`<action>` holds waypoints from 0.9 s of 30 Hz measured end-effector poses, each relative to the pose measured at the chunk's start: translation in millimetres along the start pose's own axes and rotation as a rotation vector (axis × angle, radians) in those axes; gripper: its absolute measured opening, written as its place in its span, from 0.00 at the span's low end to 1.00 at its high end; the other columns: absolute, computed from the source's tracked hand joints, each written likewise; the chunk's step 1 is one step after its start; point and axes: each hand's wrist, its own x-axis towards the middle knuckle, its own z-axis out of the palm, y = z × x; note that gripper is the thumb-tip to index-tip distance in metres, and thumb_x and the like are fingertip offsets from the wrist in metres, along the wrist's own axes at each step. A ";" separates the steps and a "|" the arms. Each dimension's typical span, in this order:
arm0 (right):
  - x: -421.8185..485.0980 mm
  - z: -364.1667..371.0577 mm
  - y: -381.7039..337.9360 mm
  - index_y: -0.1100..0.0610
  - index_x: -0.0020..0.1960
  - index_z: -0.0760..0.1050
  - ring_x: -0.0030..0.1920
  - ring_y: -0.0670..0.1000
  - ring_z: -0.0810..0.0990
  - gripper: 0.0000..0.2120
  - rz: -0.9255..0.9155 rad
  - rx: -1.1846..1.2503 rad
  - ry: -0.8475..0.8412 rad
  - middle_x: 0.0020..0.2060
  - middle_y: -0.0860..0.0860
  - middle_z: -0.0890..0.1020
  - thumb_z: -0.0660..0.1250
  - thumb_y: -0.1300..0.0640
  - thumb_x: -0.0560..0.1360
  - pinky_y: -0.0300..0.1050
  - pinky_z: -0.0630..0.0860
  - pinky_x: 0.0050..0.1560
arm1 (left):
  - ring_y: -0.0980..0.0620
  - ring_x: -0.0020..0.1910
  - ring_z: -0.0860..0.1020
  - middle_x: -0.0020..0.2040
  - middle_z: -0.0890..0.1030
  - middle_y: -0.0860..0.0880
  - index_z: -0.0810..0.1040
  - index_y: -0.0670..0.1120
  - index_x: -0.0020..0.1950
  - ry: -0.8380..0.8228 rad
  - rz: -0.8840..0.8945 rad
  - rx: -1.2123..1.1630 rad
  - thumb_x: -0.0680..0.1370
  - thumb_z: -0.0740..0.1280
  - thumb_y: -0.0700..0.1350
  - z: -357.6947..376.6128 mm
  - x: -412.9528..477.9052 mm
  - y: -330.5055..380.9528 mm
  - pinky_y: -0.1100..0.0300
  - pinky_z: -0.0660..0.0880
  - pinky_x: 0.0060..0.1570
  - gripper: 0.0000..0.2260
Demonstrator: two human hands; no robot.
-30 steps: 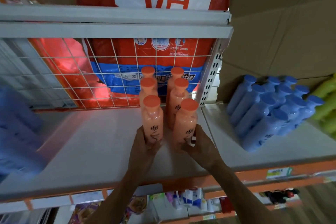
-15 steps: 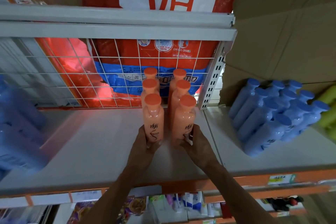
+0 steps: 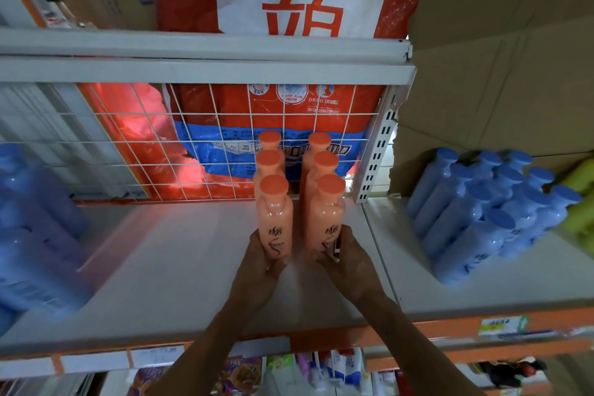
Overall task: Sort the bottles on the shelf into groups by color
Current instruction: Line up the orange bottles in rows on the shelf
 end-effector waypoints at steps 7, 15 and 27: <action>-1.2 -2.1 -0.7 0.53 0.67 0.64 0.57 0.52 0.80 0.31 0.009 -0.056 -0.039 0.61 0.51 0.79 0.66 0.37 0.72 0.49 0.79 0.53 | 0.56 0.66 0.70 0.68 0.71 0.52 0.58 0.48 0.74 -0.004 0.026 0.038 0.77 0.70 0.43 -1.8 3.0 0.4 0.59 0.72 0.61 0.30; -1.8 0.7 -4.2 0.53 0.67 0.64 0.57 0.52 0.80 0.28 0.048 -0.103 -0.030 0.61 0.51 0.79 0.67 0.40 0.74 0.44 0.77 0.52 | 0.55 0.66 0.71 0.67 0.71 0.51 0.59 0.49 0.72 -0.037 0.050 0.074 0.77 0.70 0.41 -5.0 5.8 -1.5 0.60 0.72 0.61 0.29; -9.0 1.1 -16.3 0.54 0.67 0.64 0.57 0.54 0.80 0.28 0.084 -0.125 -0.018 0.61 0.53 0.78 0.65 0.40 0.75 0.46 0.77 0.50 | 0.55 0.67 0.71 0.68 0.71 0.52 0.58 0.49 0.73 -0.072 0.013 0.080 0.77 0.71 0.44 -9.9 5.8 0.8 0.60 0.72 0.61 0.29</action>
